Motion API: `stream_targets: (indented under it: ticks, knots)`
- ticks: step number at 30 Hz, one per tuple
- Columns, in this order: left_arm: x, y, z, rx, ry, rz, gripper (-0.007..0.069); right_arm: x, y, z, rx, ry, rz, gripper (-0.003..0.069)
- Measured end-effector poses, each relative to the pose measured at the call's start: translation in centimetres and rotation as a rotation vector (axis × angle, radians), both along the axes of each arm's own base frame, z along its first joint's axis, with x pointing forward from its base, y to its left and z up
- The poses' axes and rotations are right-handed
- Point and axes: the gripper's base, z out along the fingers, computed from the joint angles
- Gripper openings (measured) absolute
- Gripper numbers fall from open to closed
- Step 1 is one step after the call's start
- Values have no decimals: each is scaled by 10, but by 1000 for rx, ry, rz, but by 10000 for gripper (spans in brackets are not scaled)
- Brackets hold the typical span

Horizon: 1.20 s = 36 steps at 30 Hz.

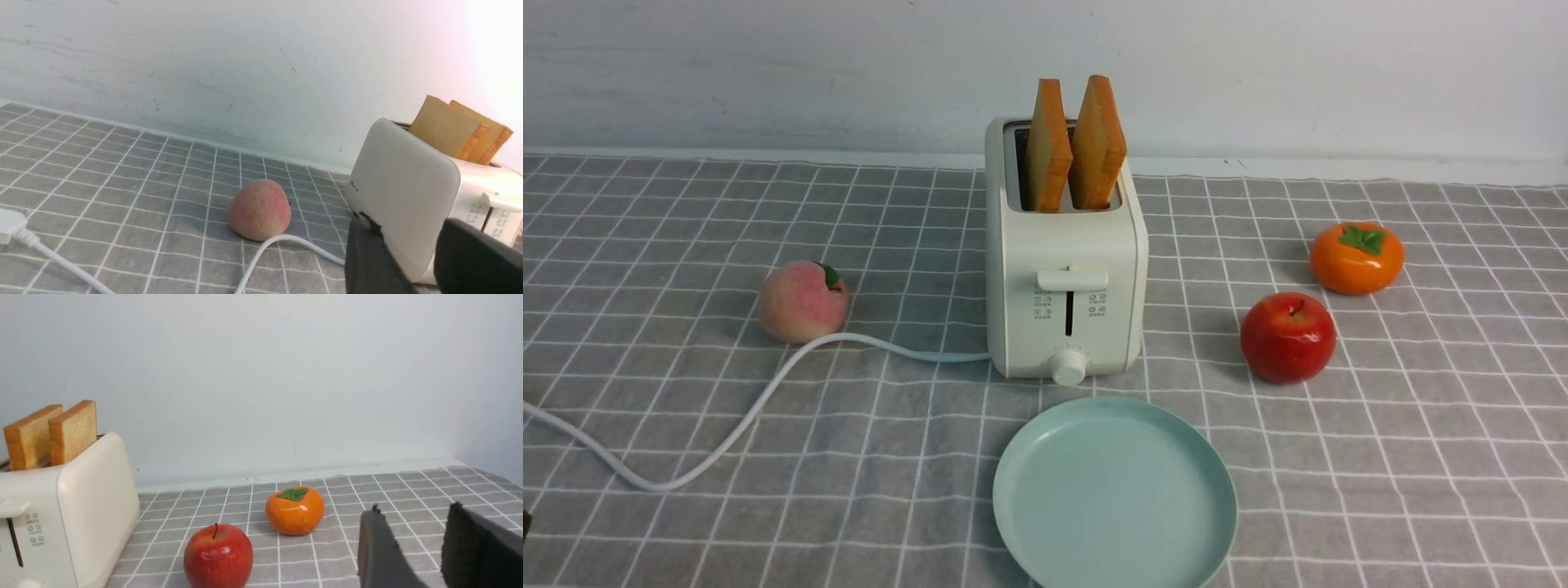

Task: Take toasted bread from bread machine on grey coffee table place on plate.
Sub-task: 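Grasp the toast slice in the toaster and pull it up out of the slot with the right gripper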

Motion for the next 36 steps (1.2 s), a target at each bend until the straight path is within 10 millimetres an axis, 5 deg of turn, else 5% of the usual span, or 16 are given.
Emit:
stream_targets:
  ticks: [8, 11, 12, 14, 16, 17, 19, 20, 21, 22, 24, 29, 36]
  knots:
    - [-18, 3, 49, -266, -469, -68, 239, -16, -3, 45, 287, -418, 83, 240]
    - [-45, 9, 111, -281, -714, -52, 239, -33, -2, 103, 323, -542, 120, 240]
    - [-47, 10, 115, -284, -723, -49, 239, -32, -2, 107, 323, -545, 121, 240]
    - [-63, 14, 168, -286, -786, -19, 239, -36, -2, 161, 339, -548, 135, 240]
    - [-65, 15, 193, -288, -778, -13, 239, -37, -1, 185, 340, -539, 140, 240]
    - [-55, 13, 220, -290, -685, -18, 239, -31, 0, 217, 342, -505, 142, 240]
    - [-50, 11, 237, -278, -618, -29, 239, -23, 0, 236, 341, -453, 141, 240]
    - [-27, 5, 254, -236, -458, -50, 239, -5, 1, 259, 336, -331, 129, 240]
    - [-27, 4, 258, -228, -450, -52, 239, 1, 1, 259, 335, -292, 123, 240]
    - [2, -3, 259, -183, -256, -80, 239, 15, 1, 268, 321, -197, 106, 240]
    - [25, -8, 253, -153, -108, -98, 239, 36, 0, 266, 306, -74, 80, 240]
    - [90, -21, 216, -36, 261, -118, 239, 95, -4, 234, 296, 242, 21, 240]
    - [127, -46, 183, -28, 498, -233, 239, 151, 9, 176, 418, 626, 64, 240]
